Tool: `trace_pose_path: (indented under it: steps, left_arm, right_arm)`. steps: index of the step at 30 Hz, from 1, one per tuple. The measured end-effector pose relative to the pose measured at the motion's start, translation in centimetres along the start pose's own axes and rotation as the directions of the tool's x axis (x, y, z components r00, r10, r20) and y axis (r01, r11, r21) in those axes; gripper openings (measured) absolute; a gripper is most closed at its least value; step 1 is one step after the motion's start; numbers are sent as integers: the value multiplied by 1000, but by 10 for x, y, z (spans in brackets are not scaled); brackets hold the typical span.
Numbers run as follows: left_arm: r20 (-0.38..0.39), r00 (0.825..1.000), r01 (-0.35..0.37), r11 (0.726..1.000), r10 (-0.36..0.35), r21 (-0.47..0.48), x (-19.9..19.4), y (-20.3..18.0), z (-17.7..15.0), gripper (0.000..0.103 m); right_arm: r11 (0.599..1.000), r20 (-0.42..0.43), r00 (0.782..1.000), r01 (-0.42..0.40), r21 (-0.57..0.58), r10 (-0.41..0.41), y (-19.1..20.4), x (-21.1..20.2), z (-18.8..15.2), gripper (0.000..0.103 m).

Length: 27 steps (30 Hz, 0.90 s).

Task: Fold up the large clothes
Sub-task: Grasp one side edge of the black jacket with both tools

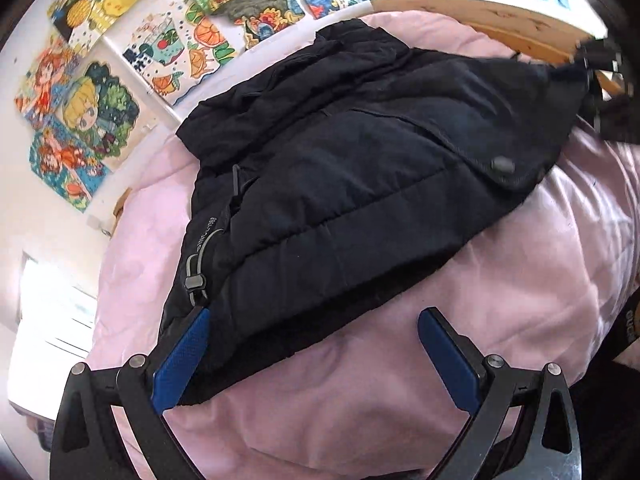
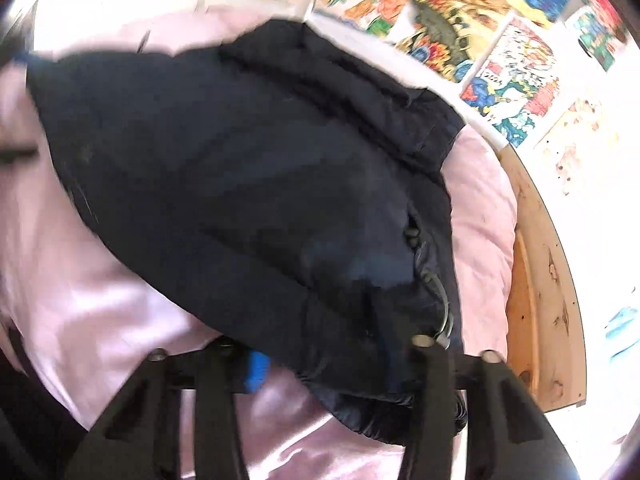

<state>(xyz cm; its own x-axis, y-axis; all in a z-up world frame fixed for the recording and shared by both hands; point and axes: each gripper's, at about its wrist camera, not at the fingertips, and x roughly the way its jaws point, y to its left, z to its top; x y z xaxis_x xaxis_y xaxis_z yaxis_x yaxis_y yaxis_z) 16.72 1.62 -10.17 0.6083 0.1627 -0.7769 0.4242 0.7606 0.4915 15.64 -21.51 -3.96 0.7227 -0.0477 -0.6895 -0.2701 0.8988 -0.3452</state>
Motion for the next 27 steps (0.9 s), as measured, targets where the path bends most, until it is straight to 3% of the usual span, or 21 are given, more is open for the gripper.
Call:
trace_pose_path:
  steps: [3,8,10,12,17,19,27]
  left_arm:
    - [-24,1000,-19,1000,19,11,9,-2,3,103]
    - [-63,997,-47,998,45,-37,15,10,8,102]
    - [-42,996,-86,995,85,-40,10,14,11,92]
    - [-26,992,-127,991,126,-43,7,18,13,74]
    - [-70,981,-188,978,182,-91,14,36,9,44]
    - [-73,984,-168,980,161,-108,15,41,8,42]
    - [-15,989,-146,974,146,-171,1,50,14,18]
  right_arm:
    - [998,49,999,-25,51,23,-14,-8,8,25]
    - [970,94,991,-111,215,93,-46,-8,16,22]
    - [959,100,990,-125,255,102,-52,-7,18,21]
    - [950,107,989,-131,283,105,-58,-5,20,20]
    - [941,110,988,-135,311,105,-64,1,20,19]
    - [939,102,988,-139,313,112,-65,4,19,19]
    - [953,84,992,-117,278,98,-57,7,17,19]
